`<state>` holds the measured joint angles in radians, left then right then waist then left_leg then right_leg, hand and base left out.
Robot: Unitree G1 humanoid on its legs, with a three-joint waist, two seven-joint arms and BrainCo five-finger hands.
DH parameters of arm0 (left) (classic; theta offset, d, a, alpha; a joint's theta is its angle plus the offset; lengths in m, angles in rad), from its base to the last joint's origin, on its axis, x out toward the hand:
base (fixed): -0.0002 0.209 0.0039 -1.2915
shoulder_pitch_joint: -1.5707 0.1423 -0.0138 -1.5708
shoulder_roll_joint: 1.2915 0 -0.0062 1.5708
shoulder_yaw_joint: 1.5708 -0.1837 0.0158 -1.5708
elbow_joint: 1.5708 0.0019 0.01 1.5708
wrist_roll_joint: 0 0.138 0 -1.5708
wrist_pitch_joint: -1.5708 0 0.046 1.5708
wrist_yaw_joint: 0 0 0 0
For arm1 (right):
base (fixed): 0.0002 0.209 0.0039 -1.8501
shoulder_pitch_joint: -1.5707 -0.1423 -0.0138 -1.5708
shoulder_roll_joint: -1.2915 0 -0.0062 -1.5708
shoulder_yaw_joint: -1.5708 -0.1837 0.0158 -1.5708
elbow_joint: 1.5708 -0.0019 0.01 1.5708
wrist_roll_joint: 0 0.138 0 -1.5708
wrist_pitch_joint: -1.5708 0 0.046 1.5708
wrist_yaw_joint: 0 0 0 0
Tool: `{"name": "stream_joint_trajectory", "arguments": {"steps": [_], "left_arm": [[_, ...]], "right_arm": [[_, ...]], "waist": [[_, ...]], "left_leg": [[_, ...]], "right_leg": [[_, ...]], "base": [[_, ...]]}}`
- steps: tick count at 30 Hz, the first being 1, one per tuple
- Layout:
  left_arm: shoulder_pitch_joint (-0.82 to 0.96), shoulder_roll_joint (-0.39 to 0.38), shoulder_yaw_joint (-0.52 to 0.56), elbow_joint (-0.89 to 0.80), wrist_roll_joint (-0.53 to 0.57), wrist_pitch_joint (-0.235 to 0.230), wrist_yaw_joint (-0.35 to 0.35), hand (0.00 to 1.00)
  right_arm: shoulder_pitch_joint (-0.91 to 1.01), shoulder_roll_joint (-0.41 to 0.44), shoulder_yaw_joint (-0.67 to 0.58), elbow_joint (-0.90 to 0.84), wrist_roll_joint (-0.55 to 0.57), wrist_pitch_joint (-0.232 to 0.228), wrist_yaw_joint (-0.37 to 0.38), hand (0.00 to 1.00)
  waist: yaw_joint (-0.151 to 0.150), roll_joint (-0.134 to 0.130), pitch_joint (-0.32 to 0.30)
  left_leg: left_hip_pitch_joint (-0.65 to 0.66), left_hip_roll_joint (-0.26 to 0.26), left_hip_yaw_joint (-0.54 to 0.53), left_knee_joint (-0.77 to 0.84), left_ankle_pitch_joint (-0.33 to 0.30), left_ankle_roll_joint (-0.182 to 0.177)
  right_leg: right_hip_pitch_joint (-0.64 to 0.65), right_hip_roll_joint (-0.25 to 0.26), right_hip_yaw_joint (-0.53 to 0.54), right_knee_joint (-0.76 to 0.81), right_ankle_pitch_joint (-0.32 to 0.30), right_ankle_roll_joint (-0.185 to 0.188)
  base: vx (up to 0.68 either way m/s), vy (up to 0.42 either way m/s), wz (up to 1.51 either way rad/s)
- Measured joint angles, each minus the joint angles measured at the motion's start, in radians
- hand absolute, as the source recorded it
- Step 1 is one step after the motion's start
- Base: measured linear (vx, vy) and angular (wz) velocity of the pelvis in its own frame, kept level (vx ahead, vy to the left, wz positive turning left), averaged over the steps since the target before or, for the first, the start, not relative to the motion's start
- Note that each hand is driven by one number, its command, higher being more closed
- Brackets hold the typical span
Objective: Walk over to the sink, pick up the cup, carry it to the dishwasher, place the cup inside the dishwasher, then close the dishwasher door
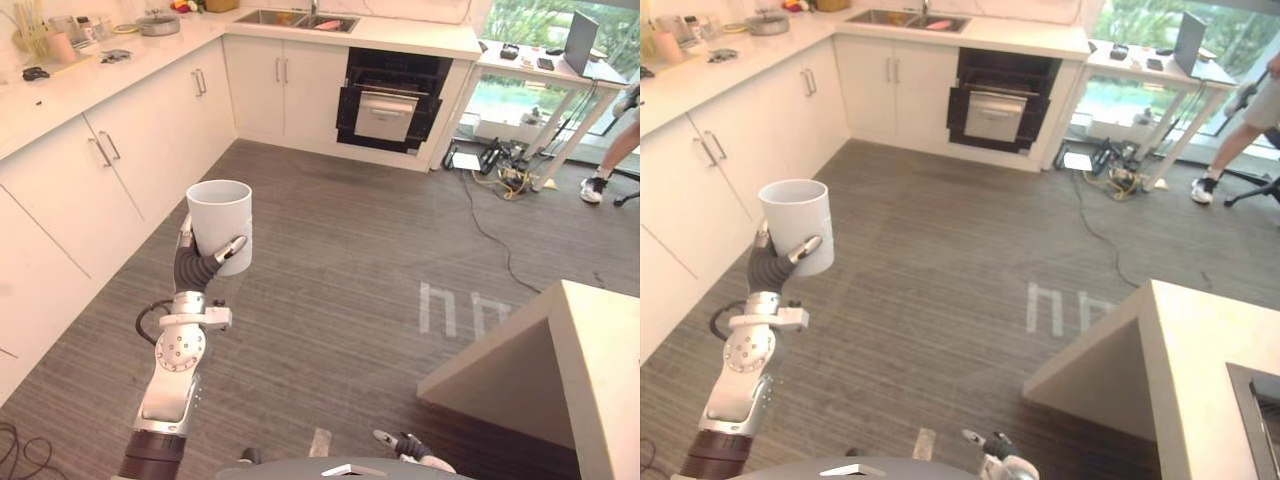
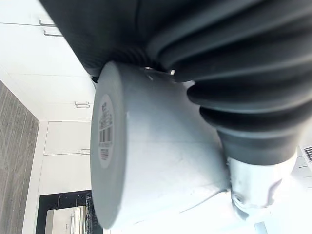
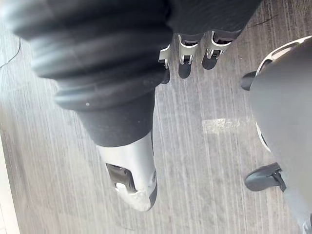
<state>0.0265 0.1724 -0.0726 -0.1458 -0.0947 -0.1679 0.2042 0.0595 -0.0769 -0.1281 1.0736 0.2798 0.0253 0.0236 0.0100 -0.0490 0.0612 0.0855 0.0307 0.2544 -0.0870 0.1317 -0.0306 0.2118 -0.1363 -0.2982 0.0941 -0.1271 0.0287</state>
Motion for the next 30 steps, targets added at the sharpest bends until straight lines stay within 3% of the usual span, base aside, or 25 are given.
{"name": "stream_joint_trajectory", "arguments": {"steps": [4,9,12,13,14,21,25,27,30], "left_arm": [[0.009,0.014,0.003,0.002,0.0,-0.003,0.0,1.0],[0.011,0.013,0.012,0.002,-0.001,-0.01,-0.001,1.0],[0.009,0.013,0.036,0.006,-0.003,-0.027,-0.007,1.0],[0.009,0.012,0.034,0.013,-0.003,-0.03,-0.011,1.0],[0.042,0.005,0.032,0.051,-0.003,-0.032,-0.014,1.0],[0.041,0.006,0.031,0.05,-0.006,-0.032,-0.015,1.0],[0.045,0.005,0.03,0.05,-0.051,-0.037,-0.019,1.0],[0.044,-0.006,0.031,0.036,-0.081,-0.04,-0.03,1.0],[0.058,-0.049,0.031,0.033,-0.156,-0.04,-0.047,1.0]], "right_arm": [[-0.006,0.011,-0.001,0.004,0.04,0.005,0.025,0.0],[-0.002,0.008,-0.02,0.008,0.102,0.045,0.062,0.0],[-0.001,0.009,-0.043,0.008,0.119,0.046,0.066,0.0],[0.001,0.007,-0.045,0.008,0.125,0.044,0.072,0.0],[0.025,-0.013,-0.111,0.041,0.124,0.049,0.131,0.0],[0.032,-0.016,-0.112,0.042,0.125,0.053,0.142,0.0],[0.031,-0.033,-0.148,0.043,0.127,0.084,0.18,0.0],[0.032,-0.035,-0.178,0.052,0.136,0.087,0.186,0.0],[0.038,-0.065,-0.219,0.092,0.144,0.083,0.186,0.0]], "waist": [[0.001,-0.001,0.0],[-0.004,0.002,0.001],[-0.007,0.003,0.001],[-0.008,0.006,0.003],[-0.007,0.033,-0.021],[-0.007,0.036,-0.015],[0.006,0.046,0.037],[0.014,0.041,0.078],[0.023,0.063,0.1]], "left_leg": [[0.005,0.019,0.021,0.0,0.003,-0.009],[0.019,0.041,0.051,-0.001,0.004,-0.024],[0.022,0.052,0.064,-0.001,-0.008,-0.037],[0.022,0.055,0.067,-0.001,-0.008,-0.036],[0.033,0.064,0.075,-0.001,-0.026,-0.048],[0.022,0.065,0.07,0.001,0.002,-0.048],[0.002,0.081,0.069,0.021,0.004,-0.047],[-0.059,0.102,0.064,0.159,-0.054,-0.037],[-0.125,0.131,0.04,0.327,-0.146,-0.03]], "right_leg": [[-0.003,0.015,0.012,-0.002,0.0,-0.009],[-0.001,0.028,0.035,-0.016,0.0,-0.007],[-0.001,0.036,0.042,-0.037,-0.01,0.009],[-0.002,0.038,0.044,-0.041,-0.01,0.011],[0.002,0.054,0.074,-0.048,-0.004,0.025],[-0.001,0.056,0.066,-0.049,0.009,0.025],[-0.004,0.066,0.075,-0.079,0.043,0.018],[-0.007,0.067,0.09,-0.08,0.05,0.017],[-0.003,0.072,0.12,-0.078,0.03,0.026]], "base": [[-0.01,-0.06,-0.12],[-0.07,-0.035,-0.21],[-0.11,-0.041,-0.25],[-0.08,-0.024,-0.11],[-0.04,-0.014,-0.02],[0.0,-0.009,0.04],[-0.03,-0.008,-0.01],[-0.07,-0.012,-0.13],[-0.09,0.023,-0.18]]}}
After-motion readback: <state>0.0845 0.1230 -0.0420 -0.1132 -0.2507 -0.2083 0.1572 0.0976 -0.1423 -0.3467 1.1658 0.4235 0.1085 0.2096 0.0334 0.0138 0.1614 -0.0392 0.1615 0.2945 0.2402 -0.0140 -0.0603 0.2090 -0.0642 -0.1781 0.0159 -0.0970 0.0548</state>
